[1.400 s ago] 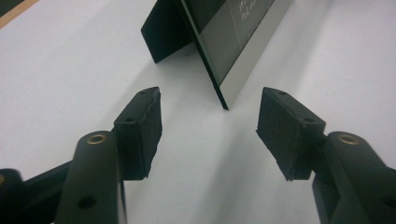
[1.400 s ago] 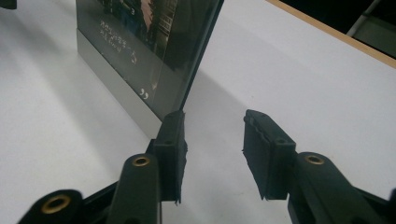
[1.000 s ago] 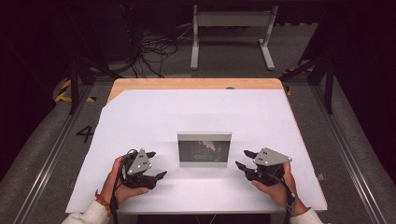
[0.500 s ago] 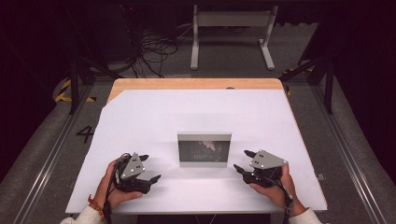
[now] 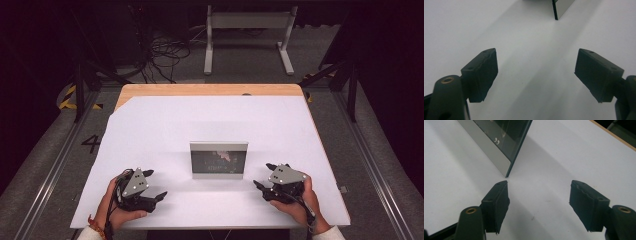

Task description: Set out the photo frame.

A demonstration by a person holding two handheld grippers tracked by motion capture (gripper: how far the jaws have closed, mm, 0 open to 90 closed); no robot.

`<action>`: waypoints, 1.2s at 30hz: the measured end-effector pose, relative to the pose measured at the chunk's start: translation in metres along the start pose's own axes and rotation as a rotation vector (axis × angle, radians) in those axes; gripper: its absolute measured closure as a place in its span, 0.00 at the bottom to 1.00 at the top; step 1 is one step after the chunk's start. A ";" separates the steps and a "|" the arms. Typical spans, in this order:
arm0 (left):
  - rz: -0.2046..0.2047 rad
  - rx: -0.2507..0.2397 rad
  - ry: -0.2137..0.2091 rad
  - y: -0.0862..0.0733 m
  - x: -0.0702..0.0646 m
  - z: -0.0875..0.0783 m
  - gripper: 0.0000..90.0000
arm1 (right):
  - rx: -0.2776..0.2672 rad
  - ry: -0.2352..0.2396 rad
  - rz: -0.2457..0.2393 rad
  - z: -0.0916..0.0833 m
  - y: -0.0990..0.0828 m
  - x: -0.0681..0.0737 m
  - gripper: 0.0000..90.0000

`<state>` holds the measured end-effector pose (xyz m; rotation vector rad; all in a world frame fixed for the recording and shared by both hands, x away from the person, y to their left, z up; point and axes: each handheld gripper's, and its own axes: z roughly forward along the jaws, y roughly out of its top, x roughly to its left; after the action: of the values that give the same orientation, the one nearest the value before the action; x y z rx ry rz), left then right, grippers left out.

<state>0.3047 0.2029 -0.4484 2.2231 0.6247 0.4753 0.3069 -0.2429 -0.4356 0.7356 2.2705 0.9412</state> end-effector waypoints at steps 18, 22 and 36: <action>-0.054 -0.039 0.017 -0.018 0.005 -0.013 0.19 | -0.004 -0.026 0.052 -0.016 -0.023 -0.012 0.29; -0.067 -0.051 0.023 -0.022 0.006 -0.017 0.18 | -0.008 -0.035 0.062 -0.021 -0.030 -0.016 0.27; -0.098 -0.068 0.051 -0.038 0.013 -0.029 0.17 | -0.010 -0.064 0.118 -0.031 -0.051 -0.024 0.19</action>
<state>0.2899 0.2492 -0.4568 2.1112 0.7304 0.4965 0.2888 -0.3037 -0.4483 0.8912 2.1856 0.9678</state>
